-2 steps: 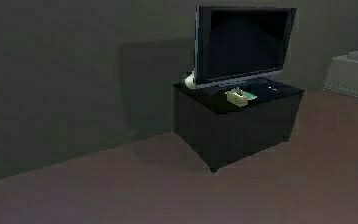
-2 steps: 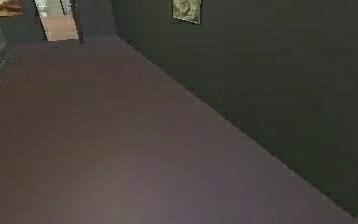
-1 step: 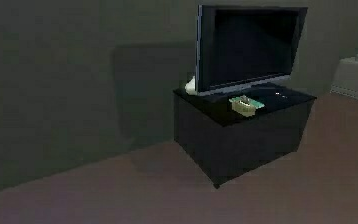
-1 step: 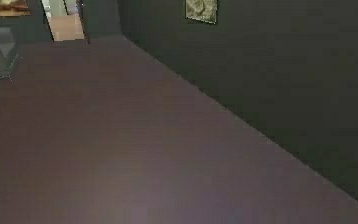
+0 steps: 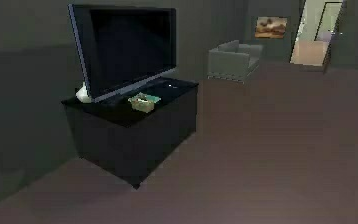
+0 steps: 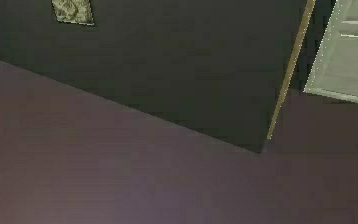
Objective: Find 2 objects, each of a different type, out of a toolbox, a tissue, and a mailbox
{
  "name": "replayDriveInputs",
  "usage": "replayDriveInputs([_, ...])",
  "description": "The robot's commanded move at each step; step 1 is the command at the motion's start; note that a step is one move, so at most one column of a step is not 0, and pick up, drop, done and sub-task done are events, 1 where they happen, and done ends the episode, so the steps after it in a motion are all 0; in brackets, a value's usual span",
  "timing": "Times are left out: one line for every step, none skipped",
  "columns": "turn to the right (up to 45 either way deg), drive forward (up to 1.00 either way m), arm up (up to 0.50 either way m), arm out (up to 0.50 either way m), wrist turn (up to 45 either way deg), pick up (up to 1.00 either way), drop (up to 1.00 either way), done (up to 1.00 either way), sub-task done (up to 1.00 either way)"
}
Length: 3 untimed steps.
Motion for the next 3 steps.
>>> replayDriveInputs([0.0,0.80,0.00,0.00,0.0,0.00,0.00,0.00,0.00])
replayDriveInputs([-18.0,0.00,0.00,0.00,0.0,0.00,0.00,0.00,0.00])
replayDriveInputs([0.0,0.00,0.00,0.00,0.0,0.00,0.00,1.00,0.00])
